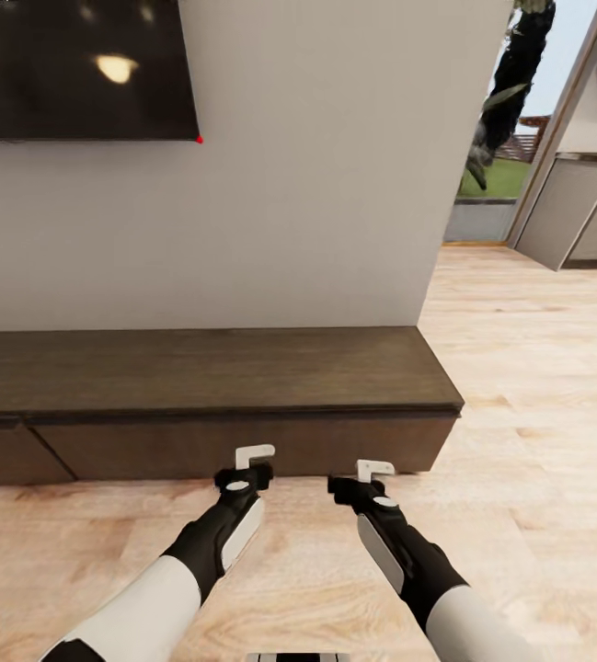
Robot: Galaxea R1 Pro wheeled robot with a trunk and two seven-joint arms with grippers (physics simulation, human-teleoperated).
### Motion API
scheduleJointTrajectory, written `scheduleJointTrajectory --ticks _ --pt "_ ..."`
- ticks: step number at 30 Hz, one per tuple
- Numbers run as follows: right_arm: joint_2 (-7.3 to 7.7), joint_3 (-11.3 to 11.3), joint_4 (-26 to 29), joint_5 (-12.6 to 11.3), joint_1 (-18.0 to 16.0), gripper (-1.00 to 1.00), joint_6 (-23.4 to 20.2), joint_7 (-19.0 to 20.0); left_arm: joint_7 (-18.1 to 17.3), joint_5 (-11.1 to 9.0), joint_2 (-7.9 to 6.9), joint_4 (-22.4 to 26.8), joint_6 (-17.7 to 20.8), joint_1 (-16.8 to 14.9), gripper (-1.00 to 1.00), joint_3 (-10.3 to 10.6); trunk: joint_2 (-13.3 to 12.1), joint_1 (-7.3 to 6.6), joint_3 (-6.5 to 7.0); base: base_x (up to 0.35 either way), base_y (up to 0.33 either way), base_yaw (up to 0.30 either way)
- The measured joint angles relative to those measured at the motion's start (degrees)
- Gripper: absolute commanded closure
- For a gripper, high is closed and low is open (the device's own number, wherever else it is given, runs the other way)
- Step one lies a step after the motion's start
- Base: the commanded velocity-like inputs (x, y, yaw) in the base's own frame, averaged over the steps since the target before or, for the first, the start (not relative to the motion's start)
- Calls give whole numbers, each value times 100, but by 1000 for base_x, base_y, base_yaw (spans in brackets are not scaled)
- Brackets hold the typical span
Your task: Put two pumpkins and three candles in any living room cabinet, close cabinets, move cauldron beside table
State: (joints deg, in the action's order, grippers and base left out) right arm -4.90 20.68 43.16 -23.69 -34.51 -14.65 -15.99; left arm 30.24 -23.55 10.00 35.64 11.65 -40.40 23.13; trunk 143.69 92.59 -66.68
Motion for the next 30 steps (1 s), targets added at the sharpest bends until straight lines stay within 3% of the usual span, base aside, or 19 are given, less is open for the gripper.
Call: scheduleJointTrajectory --ticks 3,5,9,12,15,23,30 --pt "6 -180 284 6 0 -100 -695 -12 2 -19 0 509 1052 0 -100 -422 0 0 0 -19 0 0" --pt "5 -412 448 6 -1 -100 -1189 -16 4 -15 0 793 1695 0 -100 -596 -1 -4 22 -5 0 0" --pt "4 -660 528 11 0 -100 -1669 -23 11 -20 0 950 2111 0 -100 -778 -6 -14 110 -1 0 0" --pt "-25 -718 544 25 0 -100 -1853 -73 10 -44 0 982 2612 0 -100 -1263 -10 -21 176 0 0 0" --pt "-50 -727 638 33 0 -100 -2022 -312 10 -51 0 996 2847 0 -100 -1560 -14 -29 243 0 0 0" --pt "-75 -719 795 28 0 -100 -2662 -560 -5 -51 0 1000 3378 -8 -100 -1651 -25 -50 420 -3 0 0" --pt "-71 -750 967 -3 0 -100 -3172 -592 -14 -49 0 1001 3455 -9 -100 -1652 -35 -65 575 -232 0 0"
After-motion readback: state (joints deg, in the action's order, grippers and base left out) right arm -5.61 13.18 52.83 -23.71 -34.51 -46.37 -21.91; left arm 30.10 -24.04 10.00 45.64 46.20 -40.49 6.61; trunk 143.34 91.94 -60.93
